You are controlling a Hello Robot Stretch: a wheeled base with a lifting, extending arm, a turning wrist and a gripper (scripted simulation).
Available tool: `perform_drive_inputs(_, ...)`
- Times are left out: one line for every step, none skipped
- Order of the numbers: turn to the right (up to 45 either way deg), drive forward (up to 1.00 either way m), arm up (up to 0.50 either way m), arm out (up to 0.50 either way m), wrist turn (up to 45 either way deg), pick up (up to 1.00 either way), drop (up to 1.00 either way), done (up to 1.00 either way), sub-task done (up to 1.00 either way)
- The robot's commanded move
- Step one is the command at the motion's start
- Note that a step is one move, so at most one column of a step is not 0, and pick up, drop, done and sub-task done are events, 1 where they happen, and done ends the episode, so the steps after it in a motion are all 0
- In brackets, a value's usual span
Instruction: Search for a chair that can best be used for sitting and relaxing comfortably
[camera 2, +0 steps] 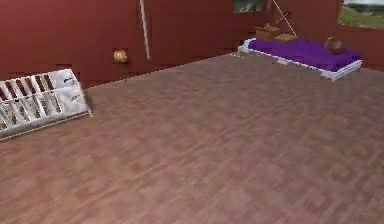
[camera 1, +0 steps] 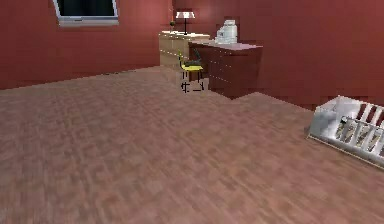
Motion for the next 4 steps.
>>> perform_drive_inputs(0.0, 1.0, 0.0, 0.0, 0.0, 0.0, 0.0, 0.0, 0.0)
perform_drive_inputs(-3.0, 0.0, 0.0, 0.0, 0.0, 0.0, 0.0, 0.0, 0.0)
perform_drive_inputs(0.0, 1.0, 0.0, 0.0, 0.0, 0.0, 0.0, 0.0, 0.0)
perform_drive_inputs(0.0, 0.7, 0.0, 0.0, 0.0, 0.0, 0.0, 0.0, 0.0)
